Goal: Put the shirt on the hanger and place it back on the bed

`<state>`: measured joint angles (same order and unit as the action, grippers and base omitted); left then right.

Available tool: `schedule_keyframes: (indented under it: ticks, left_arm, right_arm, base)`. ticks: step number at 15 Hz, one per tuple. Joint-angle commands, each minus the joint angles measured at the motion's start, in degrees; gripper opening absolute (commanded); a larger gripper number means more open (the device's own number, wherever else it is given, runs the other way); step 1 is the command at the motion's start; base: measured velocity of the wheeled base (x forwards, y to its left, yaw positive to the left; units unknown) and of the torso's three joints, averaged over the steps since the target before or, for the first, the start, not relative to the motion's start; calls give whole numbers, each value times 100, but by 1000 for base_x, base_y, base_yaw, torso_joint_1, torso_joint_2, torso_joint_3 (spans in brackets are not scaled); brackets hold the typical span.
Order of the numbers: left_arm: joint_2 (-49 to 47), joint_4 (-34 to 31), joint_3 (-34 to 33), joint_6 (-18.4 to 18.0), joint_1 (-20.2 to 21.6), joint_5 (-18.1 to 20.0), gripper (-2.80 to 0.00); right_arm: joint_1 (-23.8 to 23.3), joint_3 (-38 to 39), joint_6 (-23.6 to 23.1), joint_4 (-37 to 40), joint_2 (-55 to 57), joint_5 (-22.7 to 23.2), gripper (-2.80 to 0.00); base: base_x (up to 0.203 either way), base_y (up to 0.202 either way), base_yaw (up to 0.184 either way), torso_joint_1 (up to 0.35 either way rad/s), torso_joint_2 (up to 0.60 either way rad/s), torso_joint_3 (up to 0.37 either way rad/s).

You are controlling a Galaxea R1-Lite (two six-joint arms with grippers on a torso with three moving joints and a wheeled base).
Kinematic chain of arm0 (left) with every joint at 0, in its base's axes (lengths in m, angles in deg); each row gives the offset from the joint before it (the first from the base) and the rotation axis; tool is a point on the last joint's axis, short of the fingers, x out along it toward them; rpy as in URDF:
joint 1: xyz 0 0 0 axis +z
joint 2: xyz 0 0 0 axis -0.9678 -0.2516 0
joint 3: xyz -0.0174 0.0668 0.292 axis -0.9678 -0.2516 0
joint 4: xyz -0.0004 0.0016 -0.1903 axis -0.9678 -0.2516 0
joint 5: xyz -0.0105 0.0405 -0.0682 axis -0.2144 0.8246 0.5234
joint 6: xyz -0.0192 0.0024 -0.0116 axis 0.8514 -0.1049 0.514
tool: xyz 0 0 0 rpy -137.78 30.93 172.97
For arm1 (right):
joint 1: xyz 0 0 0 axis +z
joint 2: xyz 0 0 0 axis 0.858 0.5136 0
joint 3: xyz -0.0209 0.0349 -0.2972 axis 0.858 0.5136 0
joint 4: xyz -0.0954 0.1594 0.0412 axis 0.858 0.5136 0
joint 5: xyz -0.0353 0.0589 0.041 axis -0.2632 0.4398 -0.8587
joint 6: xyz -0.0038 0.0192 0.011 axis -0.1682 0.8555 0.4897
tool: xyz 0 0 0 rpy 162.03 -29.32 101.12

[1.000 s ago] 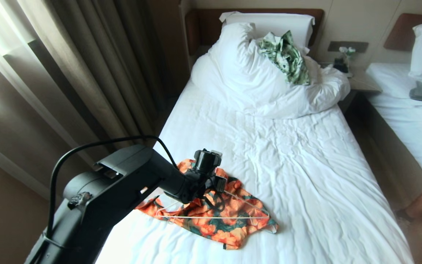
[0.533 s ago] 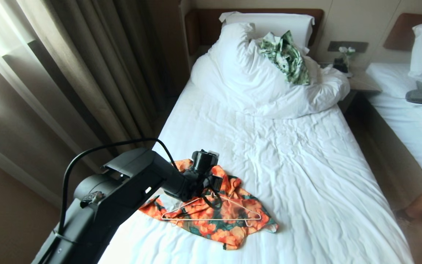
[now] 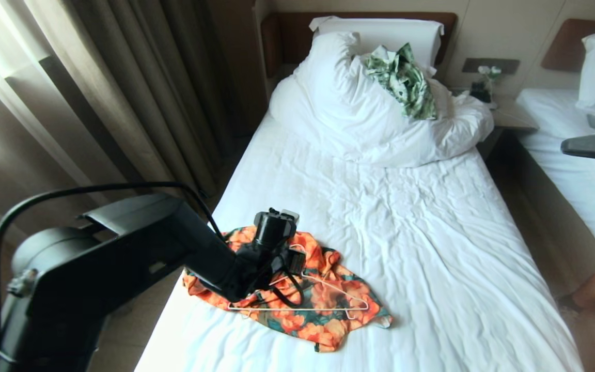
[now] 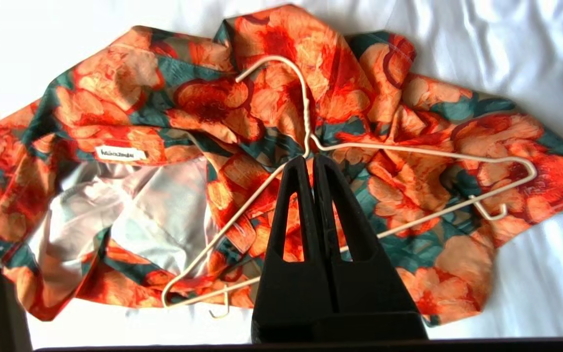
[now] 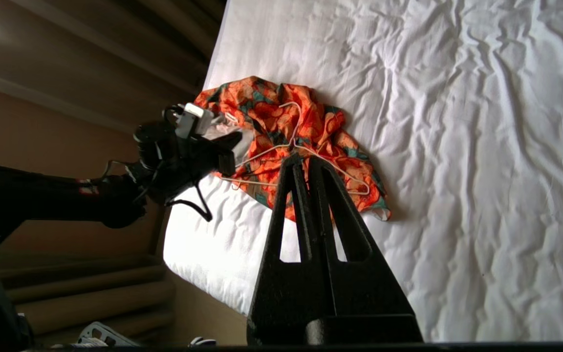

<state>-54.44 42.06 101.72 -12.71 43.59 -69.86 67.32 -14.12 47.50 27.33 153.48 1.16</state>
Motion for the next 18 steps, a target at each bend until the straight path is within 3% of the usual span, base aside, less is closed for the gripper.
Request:
schedule_keyframes:
  ticks: [1, 5, 8, 15, 18]
  left_arm:
    - [768, 123, -465, 20, -18, -23, -280]
    - [1920, 380, -1185, 62, 46, -98, -280]
    - [3027, 483, -1697, 95, 323, -164, -280]
    - [5946, 877, -3020, 184, 683, -360, -280]
    - [6882, 901, -3416, 195, 976, -629, -280]
  right_arm:
    - [67, 51, 2, 12, 12, 9, -280]
    - [97, 136, -41, 12, -1, 7, -280]
    - [395, 328, -218, 11, -243, -29, -280]
    - [675, 1082, -535, 13, -1809, -83, -280]
    - [669, 1468, -580, 13, -2624, -98, -280]
  base:
    - [0, 0, 0, 0, 0, 0]
    - [0, 0, 0, 0, 0, 0]
    - [0, 0, 0, 0, 0, 0]
    - [0, 0, 0, 0, 0, 0]
    - [0, 0, 0, 0, 0, 0]
